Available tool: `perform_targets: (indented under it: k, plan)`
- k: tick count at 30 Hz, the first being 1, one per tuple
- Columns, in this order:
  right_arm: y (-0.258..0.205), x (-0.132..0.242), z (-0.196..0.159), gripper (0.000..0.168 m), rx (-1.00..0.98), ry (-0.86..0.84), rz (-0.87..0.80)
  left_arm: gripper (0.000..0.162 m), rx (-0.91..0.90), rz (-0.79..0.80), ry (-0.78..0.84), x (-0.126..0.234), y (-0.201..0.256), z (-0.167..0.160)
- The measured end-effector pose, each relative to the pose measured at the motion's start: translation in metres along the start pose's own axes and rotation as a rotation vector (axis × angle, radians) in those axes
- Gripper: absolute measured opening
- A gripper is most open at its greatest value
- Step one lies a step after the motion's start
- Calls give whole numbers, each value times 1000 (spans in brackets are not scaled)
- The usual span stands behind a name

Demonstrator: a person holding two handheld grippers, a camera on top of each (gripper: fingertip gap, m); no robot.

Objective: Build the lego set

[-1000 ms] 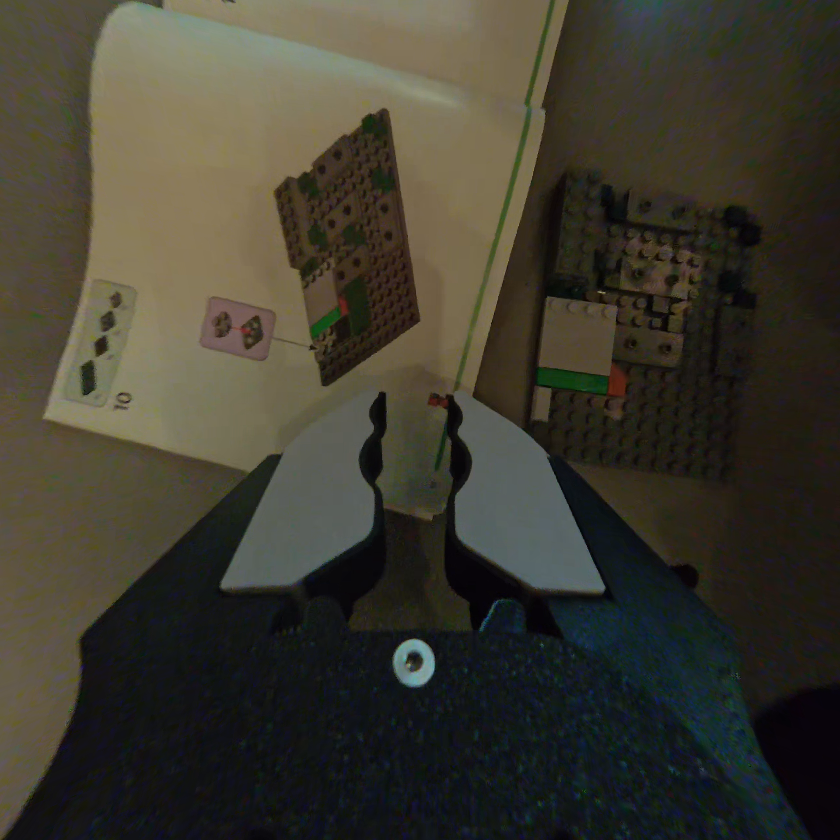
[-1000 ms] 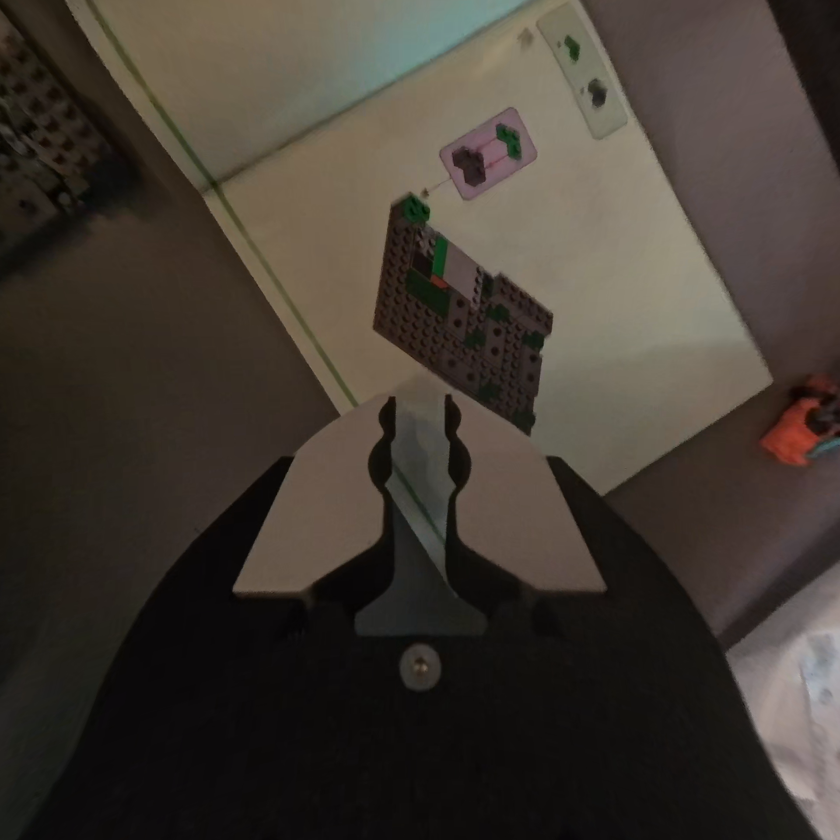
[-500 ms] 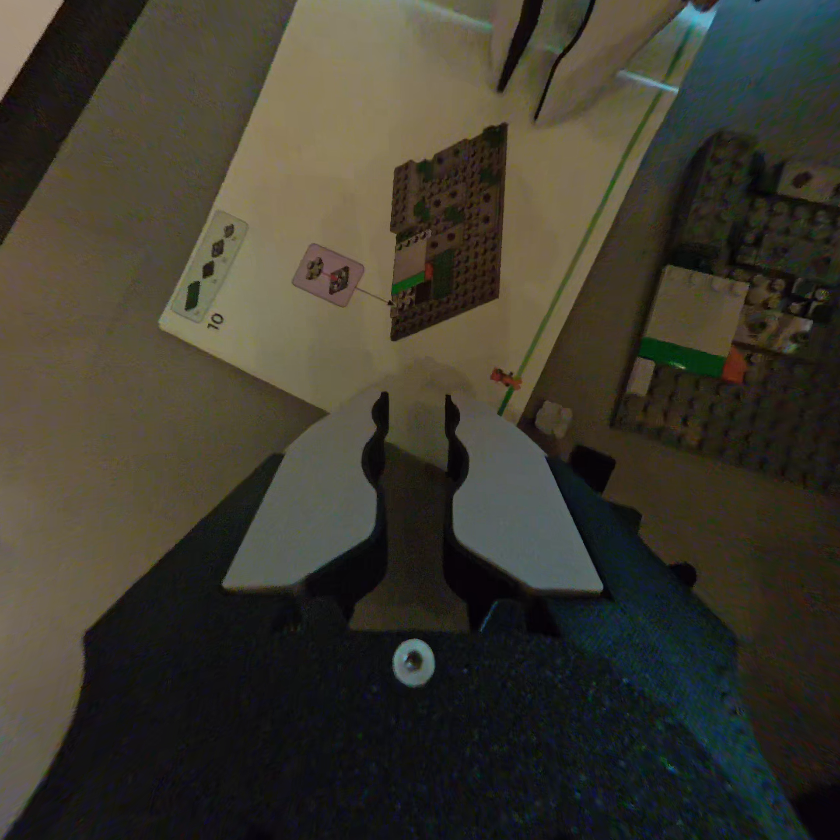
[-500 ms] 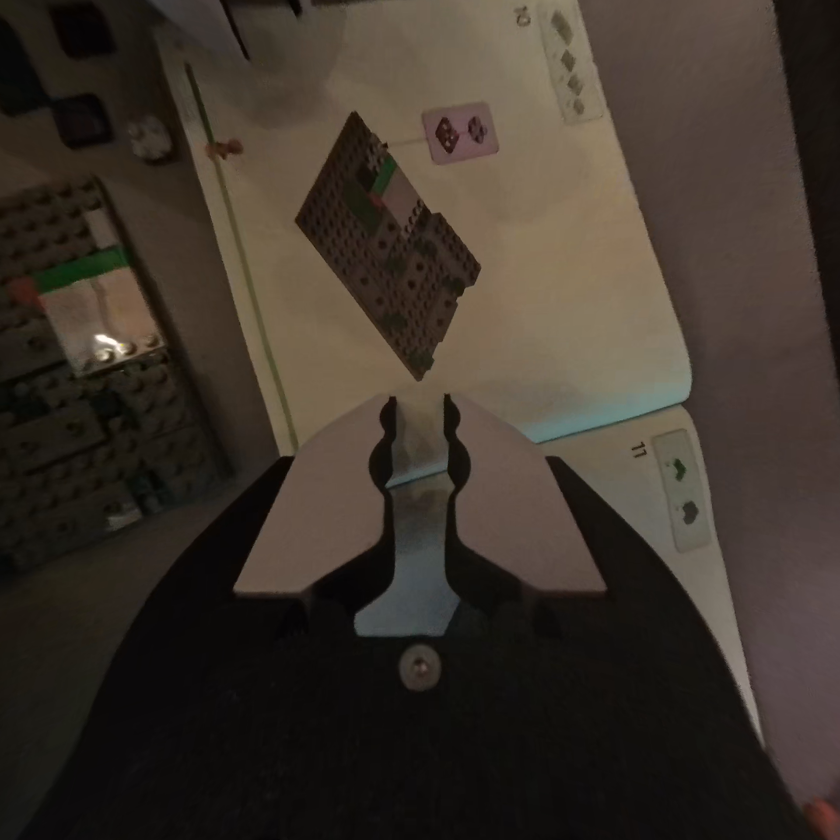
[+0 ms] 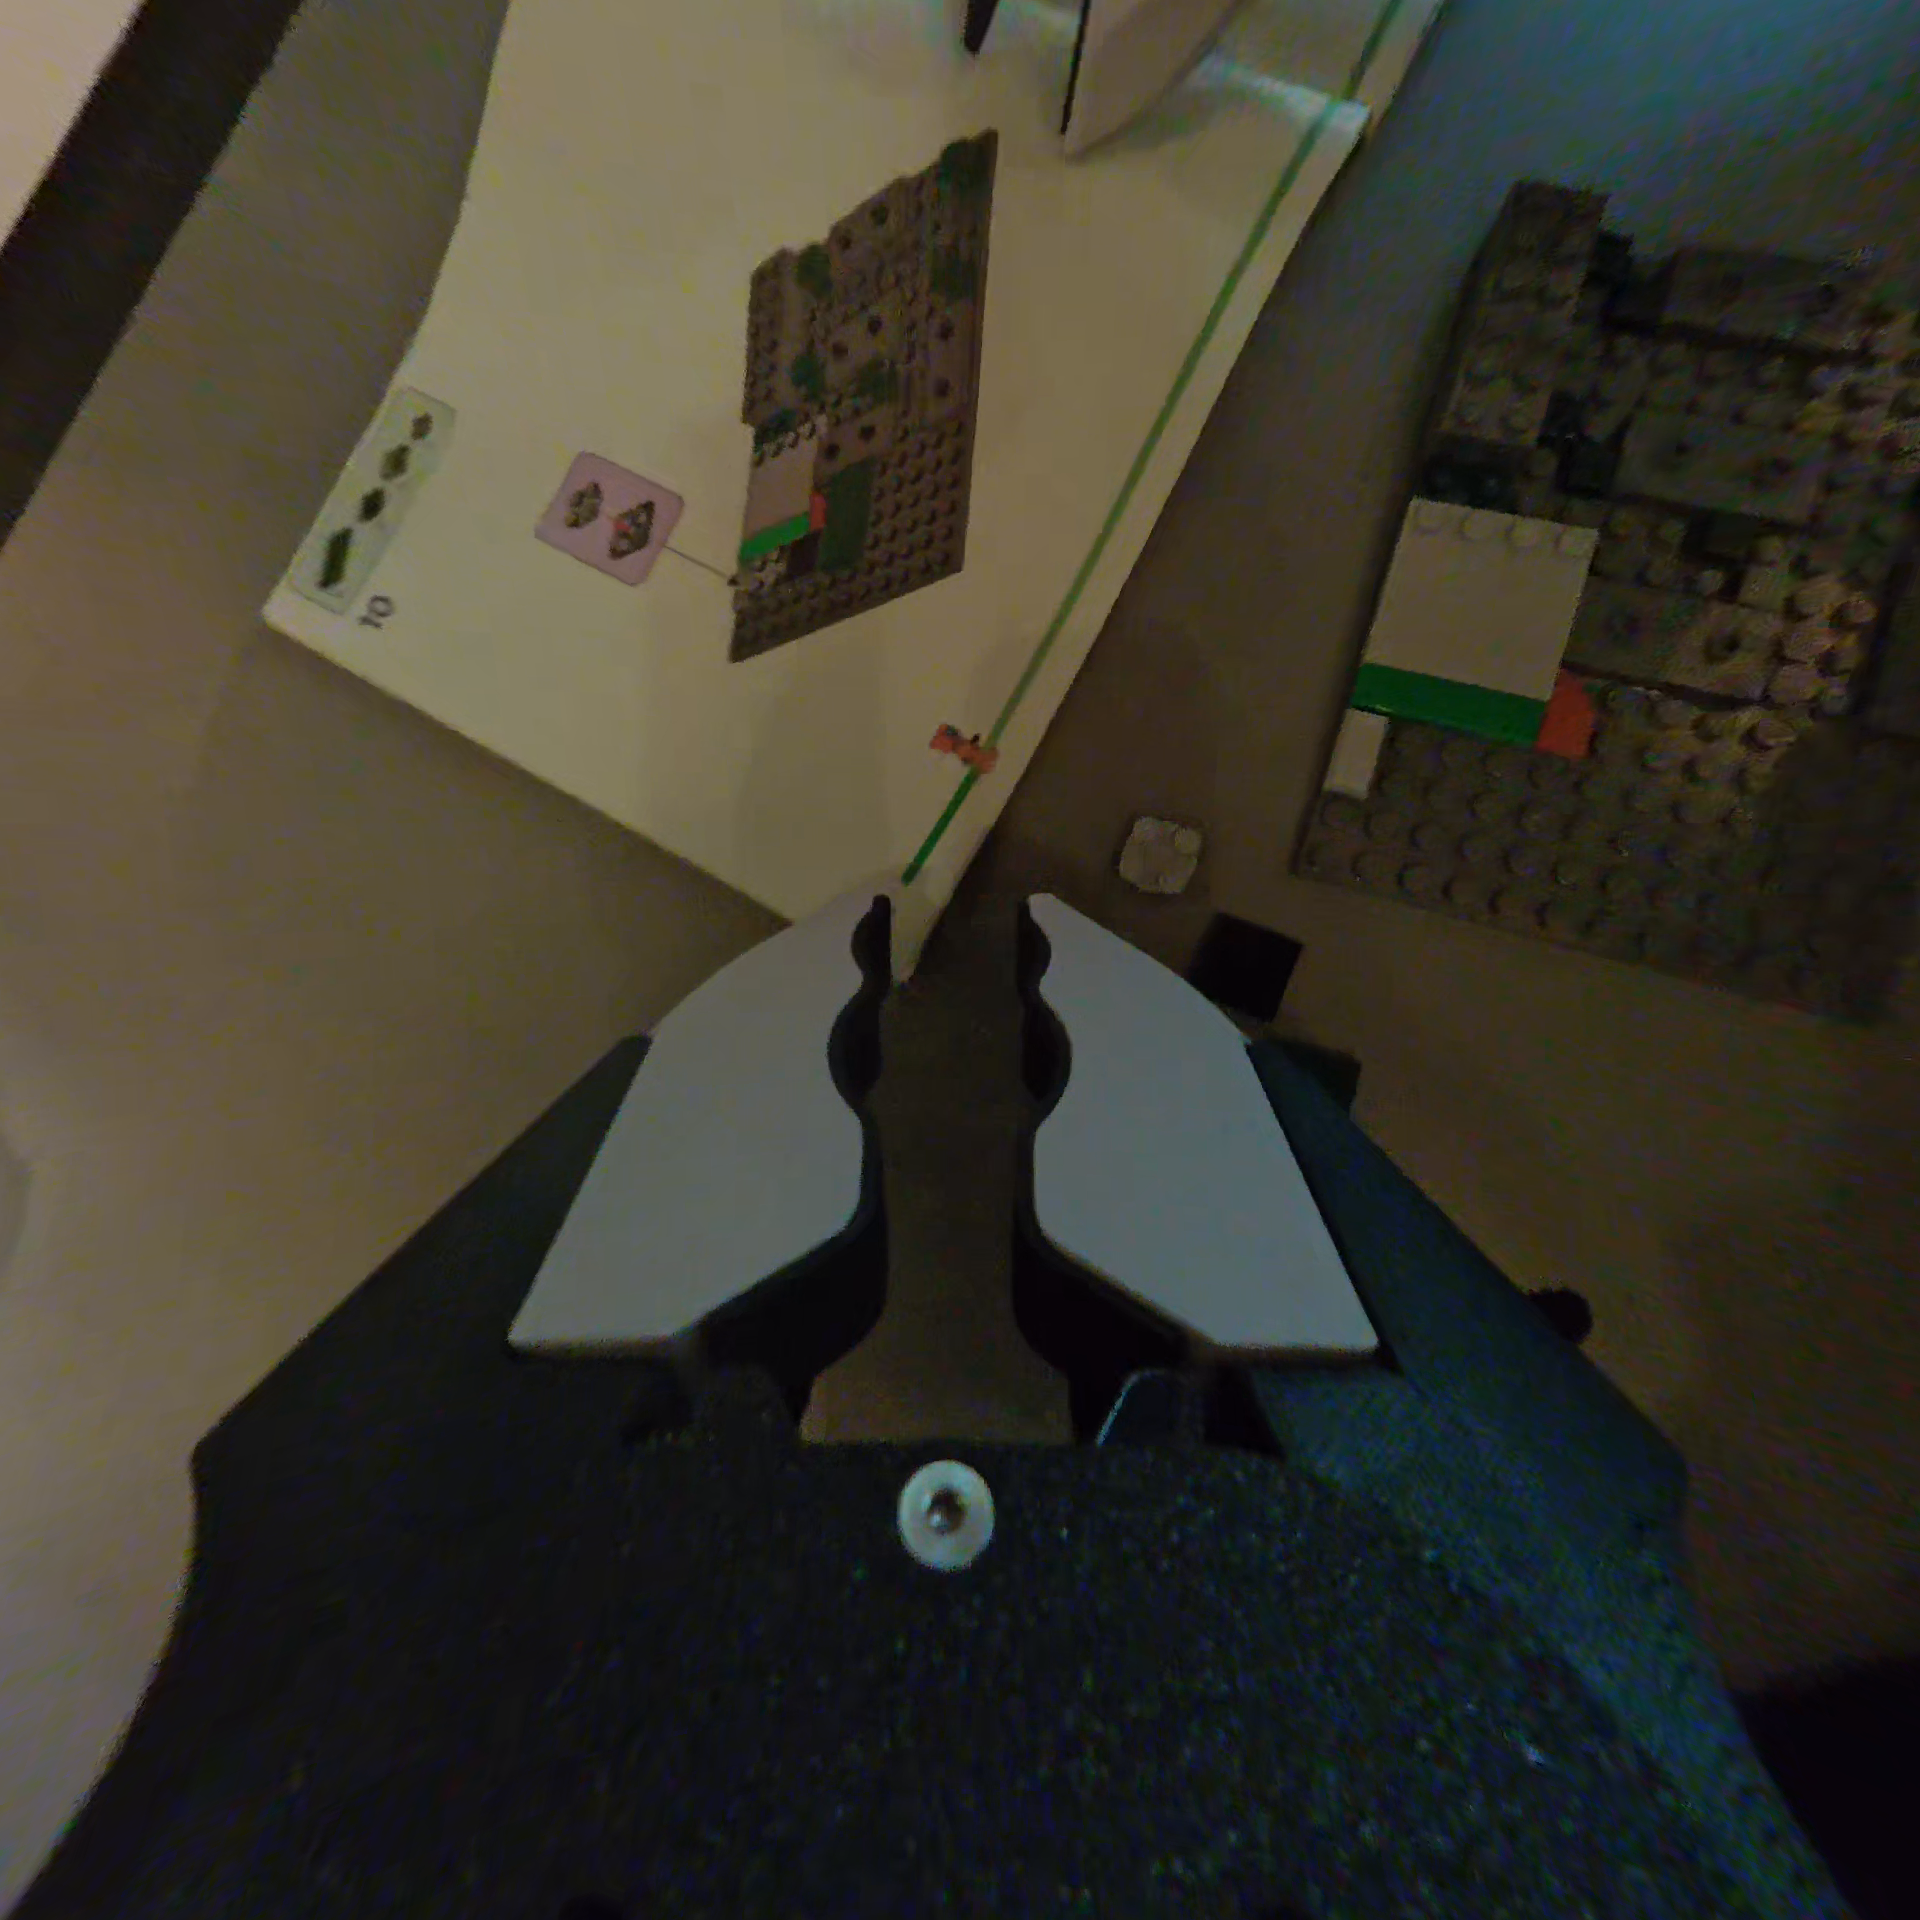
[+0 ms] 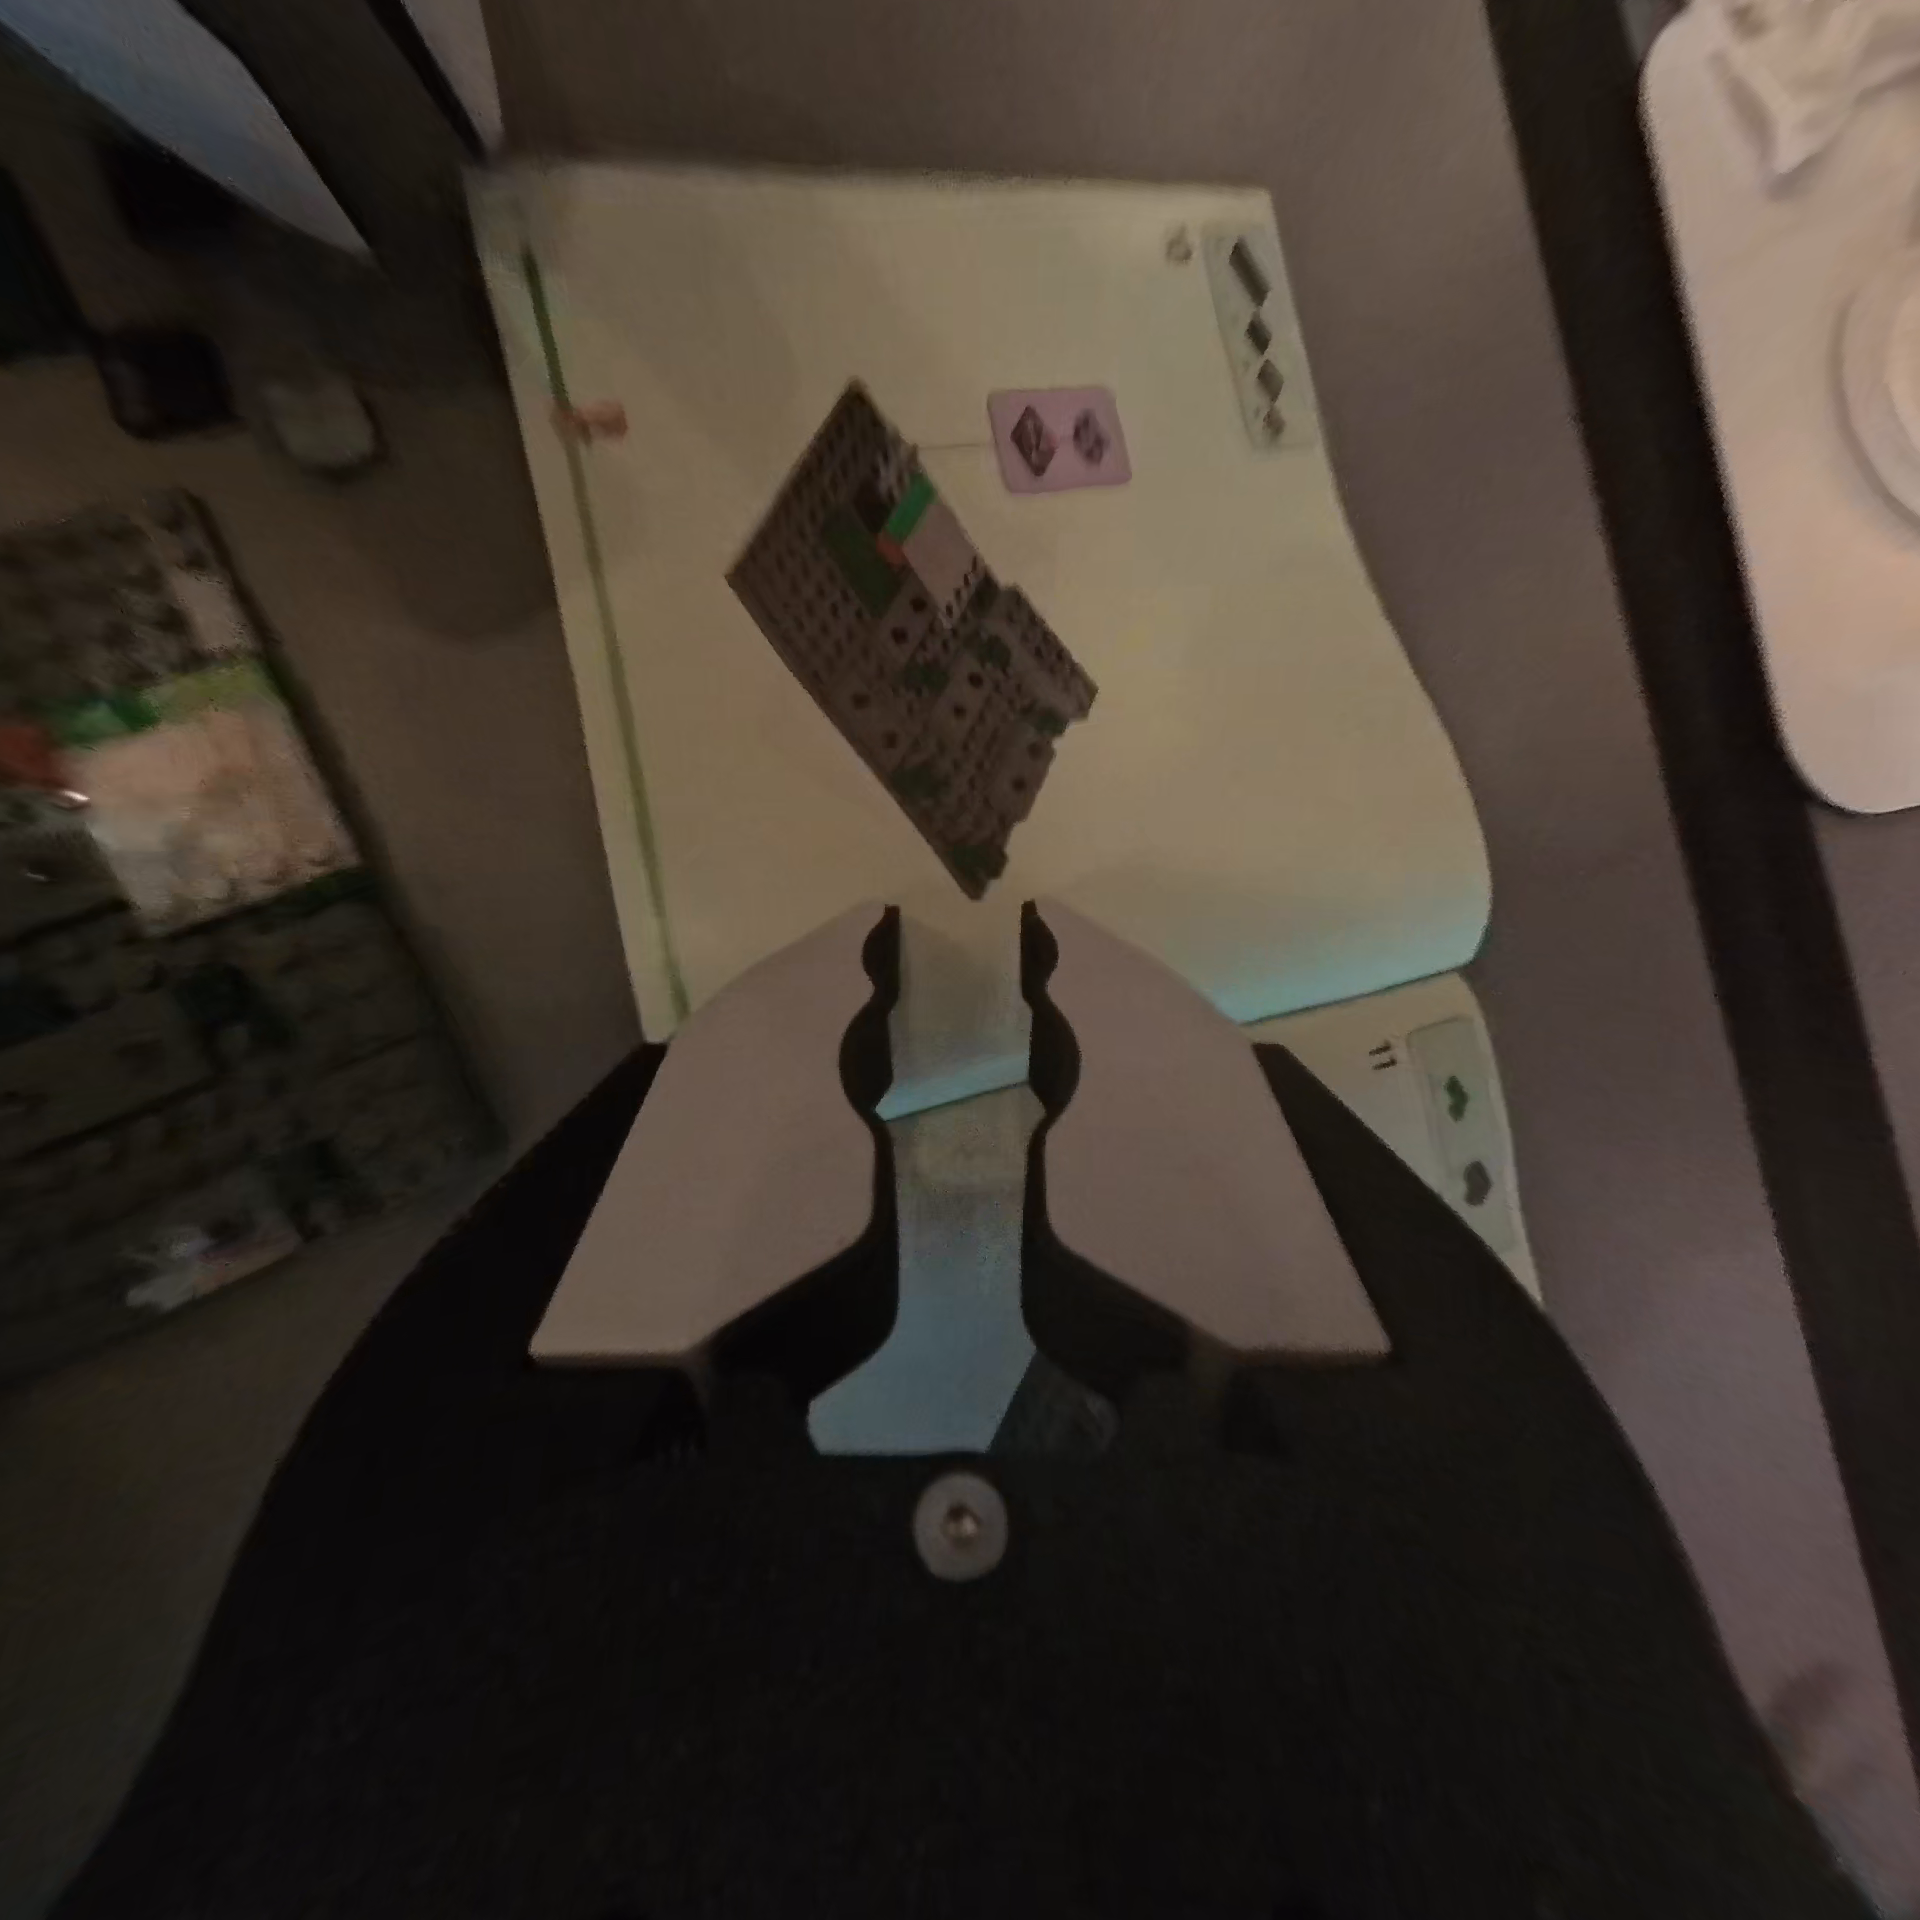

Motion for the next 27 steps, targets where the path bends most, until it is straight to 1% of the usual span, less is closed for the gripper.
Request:
perform_targets:
  k: [4, 7, 9, 11, 14, 16, 21, 24, 27]
  plan:
    - [-17, 34, 4, 22, -36, 112, -1, 22, 15, 13, 29, 14, 2, -5]
    - [-43, 49, -2, 23, -73, 173, 68, 22, -15, -7, 21, 20, 7, -15]
    - [-59, 52, -6, 25, -92, 196, 121, 26, -51, -51, 24, 23, 14, -22]
    - [-72, 51, -5, 26, -102, 212, 169, 35, -77, -138, 31, 22, 24, -27]
    - [-81, 38, 10, 27, -51, 193, 209, 42, -98, -183, 13, 19, 29, -34]
    - [-81, 24, 27, 25, 13, 159, 223, 42, -138, -222, 12, 19, 31, -37]
    - [-83, -20, 64, 24, 114, 56, 314, 33, -141, -251, 19, 15, 18, -38]
    - [-89, -38, 75, 24, 155, 4, 347, 31, -172, -238, -16, 10, 9, -39]
    - [-93, -47, 78, 24, 170, -23, 360, 28, -194, -288, 0, 6, 9, -36]
Point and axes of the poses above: each gripper's, where its closed fingertips meet, x back along the fingers, z out of its top, y = z × x across the jaws, the point moved 7 cm from there along x, back along the fingers, and after that the axes turned 7 degrees about -y, right-handed, at the moved point
